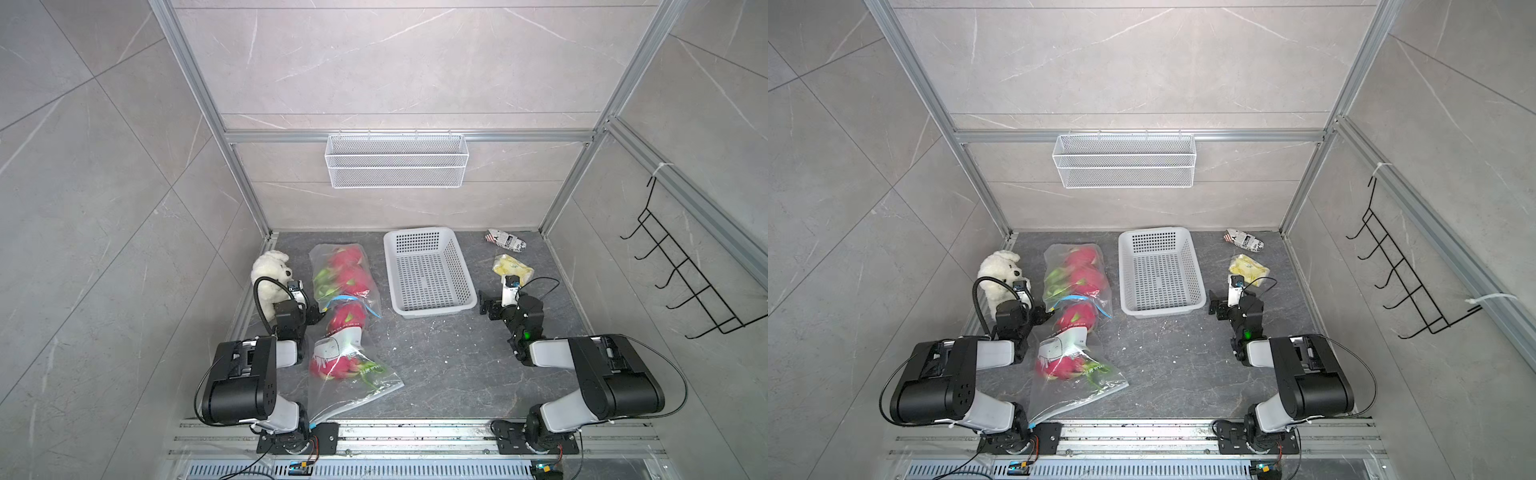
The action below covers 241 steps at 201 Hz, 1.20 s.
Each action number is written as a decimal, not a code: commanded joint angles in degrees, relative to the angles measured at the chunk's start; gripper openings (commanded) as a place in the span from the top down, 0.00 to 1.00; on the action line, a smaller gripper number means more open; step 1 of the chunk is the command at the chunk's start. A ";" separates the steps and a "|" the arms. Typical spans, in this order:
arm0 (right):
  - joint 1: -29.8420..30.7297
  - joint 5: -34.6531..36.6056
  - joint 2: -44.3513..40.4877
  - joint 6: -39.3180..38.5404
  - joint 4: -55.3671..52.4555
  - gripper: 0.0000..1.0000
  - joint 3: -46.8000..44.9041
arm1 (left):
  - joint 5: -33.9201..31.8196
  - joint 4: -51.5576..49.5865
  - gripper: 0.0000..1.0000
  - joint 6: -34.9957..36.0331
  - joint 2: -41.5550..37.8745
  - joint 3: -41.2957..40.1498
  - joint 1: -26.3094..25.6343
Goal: Open the zip-top bag and take out the dragon fruit
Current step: Pick up the zipper food storage bag at the center of the board.
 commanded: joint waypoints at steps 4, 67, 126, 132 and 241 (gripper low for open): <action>0.04 0.05 0.65 -0.21 -0.49 0.01 -0.25 | -0.53 1.97 0.00 0.34 0.07 0.56 -0.01; -0.03 0.06 0.65 -0.17 -0.65 0.01 -0.24 | -0.33 1.99 0.00 0.29 0.03 0.47 -0.11; 0.01 -0.05 0.64 -0.16 -0.73 0.01 -0.17 | -0.37 1.99 0.00 0.23 0.07 0.57 -0.10; 0.01 -0.06 0.65 -0.21 -0.71 0.01 -0.22 | -0.37 2.01 0.00 0.23 -0.01 0.49 -0.12; 0.02 8.50 -15.46 5.36 -28.19 0.01 7.09 | -12.22 -27.03 0.00 -7.20 -16.61 13.99 -0.39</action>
